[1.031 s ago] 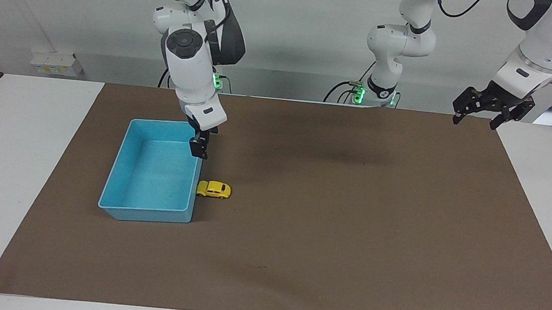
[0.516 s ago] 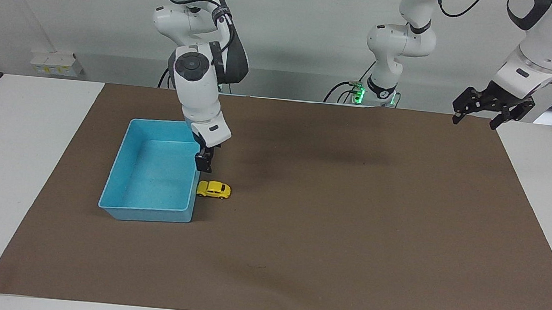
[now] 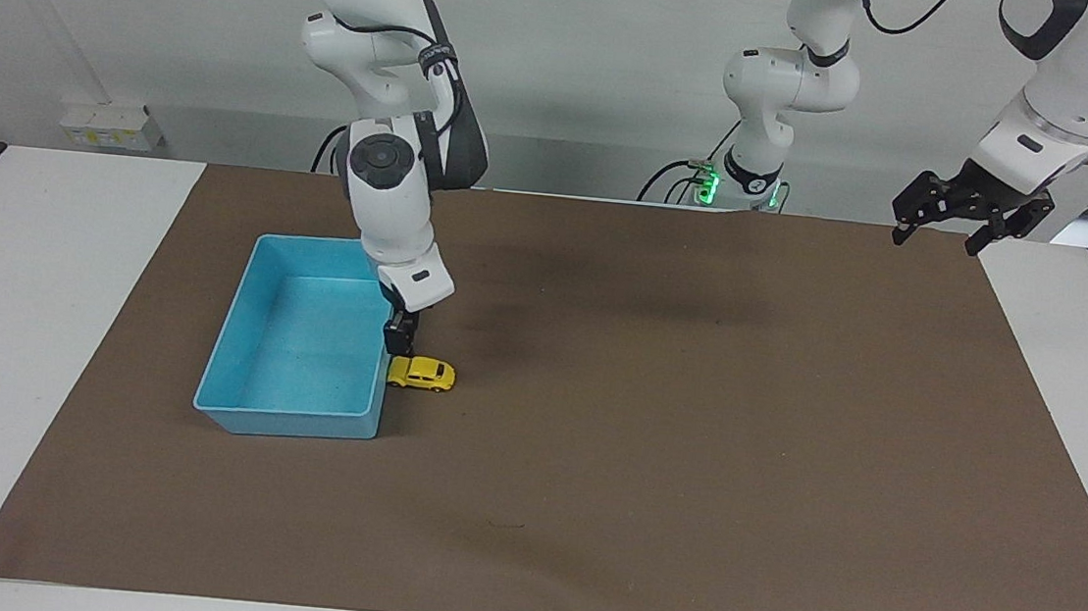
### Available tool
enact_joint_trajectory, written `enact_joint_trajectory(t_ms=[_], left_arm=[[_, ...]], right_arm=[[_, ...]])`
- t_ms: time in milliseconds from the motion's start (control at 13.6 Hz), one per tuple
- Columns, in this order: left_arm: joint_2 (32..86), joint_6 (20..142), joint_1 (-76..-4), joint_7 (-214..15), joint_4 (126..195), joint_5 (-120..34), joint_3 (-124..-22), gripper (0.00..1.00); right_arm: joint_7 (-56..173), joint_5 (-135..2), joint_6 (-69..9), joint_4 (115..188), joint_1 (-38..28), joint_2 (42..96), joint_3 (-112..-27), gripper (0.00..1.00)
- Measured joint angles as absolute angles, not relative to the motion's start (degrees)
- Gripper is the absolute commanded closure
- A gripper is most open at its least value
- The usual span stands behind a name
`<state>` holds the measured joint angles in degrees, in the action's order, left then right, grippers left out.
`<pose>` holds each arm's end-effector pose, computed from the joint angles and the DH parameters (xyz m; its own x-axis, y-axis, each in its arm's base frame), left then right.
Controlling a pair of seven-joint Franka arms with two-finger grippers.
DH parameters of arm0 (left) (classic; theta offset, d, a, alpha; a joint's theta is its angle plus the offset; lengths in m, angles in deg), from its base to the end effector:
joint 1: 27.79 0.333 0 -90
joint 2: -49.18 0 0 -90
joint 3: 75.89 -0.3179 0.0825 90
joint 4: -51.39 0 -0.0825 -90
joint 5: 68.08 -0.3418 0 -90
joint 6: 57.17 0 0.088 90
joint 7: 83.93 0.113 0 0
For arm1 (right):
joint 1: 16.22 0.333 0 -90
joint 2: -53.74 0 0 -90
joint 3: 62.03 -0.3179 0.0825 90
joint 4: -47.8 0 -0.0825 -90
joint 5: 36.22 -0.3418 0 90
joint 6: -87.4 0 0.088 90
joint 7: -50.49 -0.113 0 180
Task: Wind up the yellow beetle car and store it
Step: 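Lower the right gripper and grasp the yellow car beside the box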
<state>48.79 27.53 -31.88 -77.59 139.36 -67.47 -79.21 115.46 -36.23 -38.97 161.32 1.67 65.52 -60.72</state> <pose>0.5005 -0.0079 0.6310 0.9910 -0.1247 -0.0487 -0.1241 -0.9921 0.0165 0.5389 0.1610 0.3859 0.1465 0.9892 0.0038 0.9890 -0.1465 0.0189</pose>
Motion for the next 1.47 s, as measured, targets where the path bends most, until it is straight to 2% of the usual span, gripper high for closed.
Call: enact_joint_trajectory(t_ms=[295,516,810,884,1031,1178,1473], left_arm=[[48.8,27.5,-31.9,-77.6,139.4,-67.5,-79.2,0.00],[48.8,27.5,-31.9,-77.6,139.4,-67.5,-79.2,0.00],[48.8,27.5,-31.9,-77.6,139.4,-67.5,-79.2,0.00],[48.8,27.5,-31.9,-77.6,139.4,-67.5,-79.2,0.00],[48.8,27.5,-31.9,-77.6,139.4,-67.5,-79.2,0.00],[48.8,27.5,-31.9,-77.6,139.4,-67.5,-79.2,0.00],[48.8,27.5,-31.9,-77.6,139.4,-67.5,-79.2,0.00]], right_arm=[[115.5,-36.2,-43.7,161.8,1.8,68.8,-60.8,0.00],[115.5,-36.2,-44.4,161.8,1.9,70.1,-60.8,0.00],[115.5,-36.1,-46.1,161.8,2.0,71.3,-60.8,0.29],[115.5,-35.9,-46.5,161.8,2.1,71.7,-60.8,0.43],[115.5,-35.6,-47.3,161.7,2.2,71.9,-60.8,0.54],[115.5,-35.2,-47.5,161.5,2.2,71.9,-60.7,0.71],[115.5,-34.9,-47.5,161.4,2.2,71.9,-60.8,0.77]])
